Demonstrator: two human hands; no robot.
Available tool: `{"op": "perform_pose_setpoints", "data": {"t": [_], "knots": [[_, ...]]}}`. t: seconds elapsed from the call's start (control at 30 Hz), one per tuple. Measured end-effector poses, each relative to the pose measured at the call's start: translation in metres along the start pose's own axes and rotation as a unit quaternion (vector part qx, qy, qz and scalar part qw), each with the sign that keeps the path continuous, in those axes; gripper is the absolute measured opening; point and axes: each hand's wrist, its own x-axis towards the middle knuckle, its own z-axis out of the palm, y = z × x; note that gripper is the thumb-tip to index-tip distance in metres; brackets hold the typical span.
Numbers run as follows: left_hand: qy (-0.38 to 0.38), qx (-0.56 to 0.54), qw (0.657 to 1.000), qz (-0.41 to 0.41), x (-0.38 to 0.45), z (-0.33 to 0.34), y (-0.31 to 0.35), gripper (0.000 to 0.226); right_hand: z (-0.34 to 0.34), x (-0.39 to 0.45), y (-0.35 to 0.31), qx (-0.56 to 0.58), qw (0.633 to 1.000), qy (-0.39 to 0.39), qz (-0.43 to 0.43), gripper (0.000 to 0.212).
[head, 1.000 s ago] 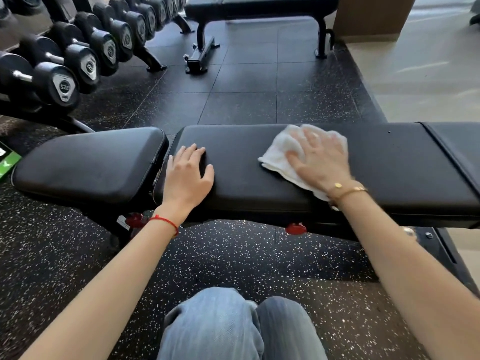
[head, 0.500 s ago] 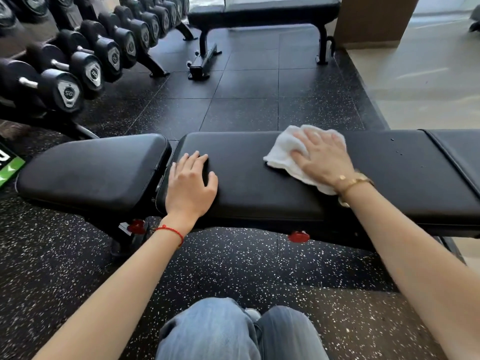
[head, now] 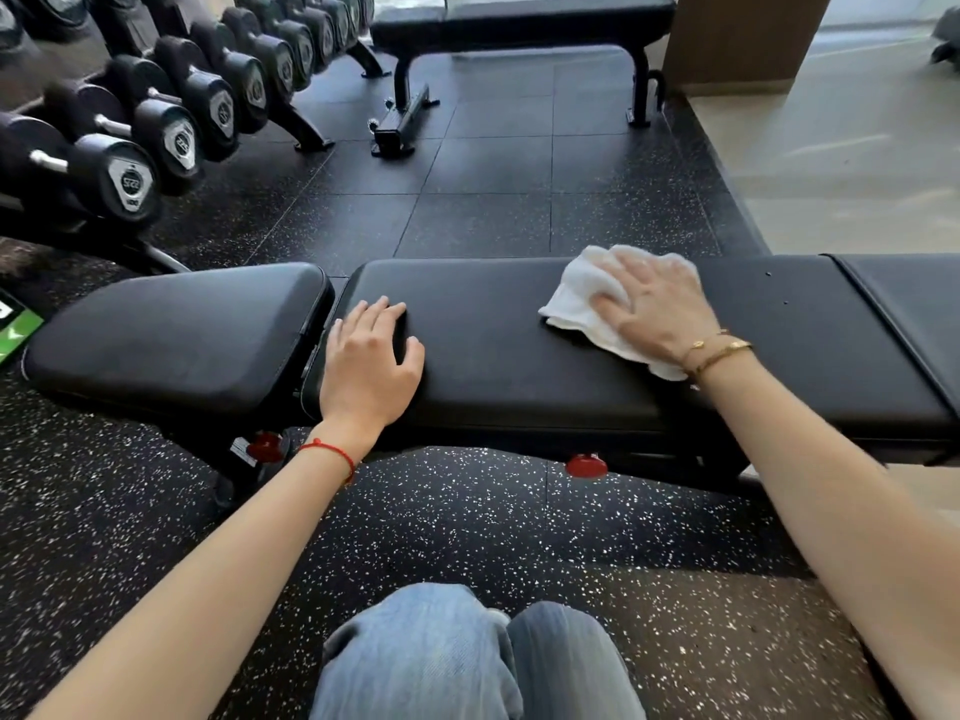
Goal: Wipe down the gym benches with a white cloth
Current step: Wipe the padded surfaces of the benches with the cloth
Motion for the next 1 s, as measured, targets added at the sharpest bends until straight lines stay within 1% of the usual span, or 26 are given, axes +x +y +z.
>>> {"op": "perform_pose_setpoints", "data": {"t": [0.03,0.07,0.13,0.23,0.3,0.43,0.53,0.63,0.7,0.77,0.9,0.93,1.0], "knots": [[0.0,0.001,1.0,-0.002,0.0,0.0,0.001,0.048,0.001,0.001,-0.005,0.016,1.0,-0.007,0.009,0.057],[0.0,0.001,1.0,-0.003,0.0,0.0,0.001,0.048,0.003,-0.003,-0.012,0.026,1.0,-0.013,-0.001,0.058],[-0.001,0.0,1.0,-0.003,0.0,0.0,0.001,0.048,0.005,-0.024,-0.027,0.029,0.997,-0.008,-0.066,0.061],[0.002,-0.007,1.0,0.0,-0.001,0.0,0.002,0.047,0.006,-0.072,-0.047,0.01,0.985,0.028,-0.168,0.065],[0.002,-0.007,1.0,0.002,-0.003,0.0,0.003,0.046,0.008,-0.095,-0.06,-0.023,0.979,0.043,-0.196,0.065],[-0.004,-0.007,1.0,0.002,-0.003,-0.001,0.004,0.046,0.008,-0.098,-0.074,-0.079,0.977,0.038,-0.194,0.068],[-0.005,-0.002,1.0,0.009,-0.004,-0.002,0.002,0.046,0.007,-0.111,-0.054,-0.099,0.975,0.033,-0.198,0.069],[-0.005,0.001,1.0,0.011,-0.004,-0.001,0.0,0.047,0.009,-0.133,-0.01,-0.086,0.986,0.043,-0.138,0.07],[-0.006,0.005,1.0,0.012,-0.003,0.0,0.002,0.047,0.006,-0.137,0.0,-0.071,0.992,0.036,-0.093,0.072],[-0.009,0.004,1.0,0.009,-0.002,-0.001,0.003,0.047,0.005,-0.127,-0.022,-0.062,0.994,0.045,-0.075,0.072],[-0.018,-0.005,1.0,0.001,-0.001,-0.003,0.003,0.047,0.01,-0.1,-0.093,-0.052,0.991,0.043,-0.119,0.071],[-0.022,-0.009,1.0,-0.003,0.001,-0.004,0.004,0.047,0.011,-0.098,-0.098,-0.052,0.99,0.041,-0.124,0.07],[-0.03,-0.019,0.999,-0.019,0.004,-0.005,0.012,0.046,0.012,-0.103,-0.088,-0.039,0.99,0.053,-0.124,0.067]]}}
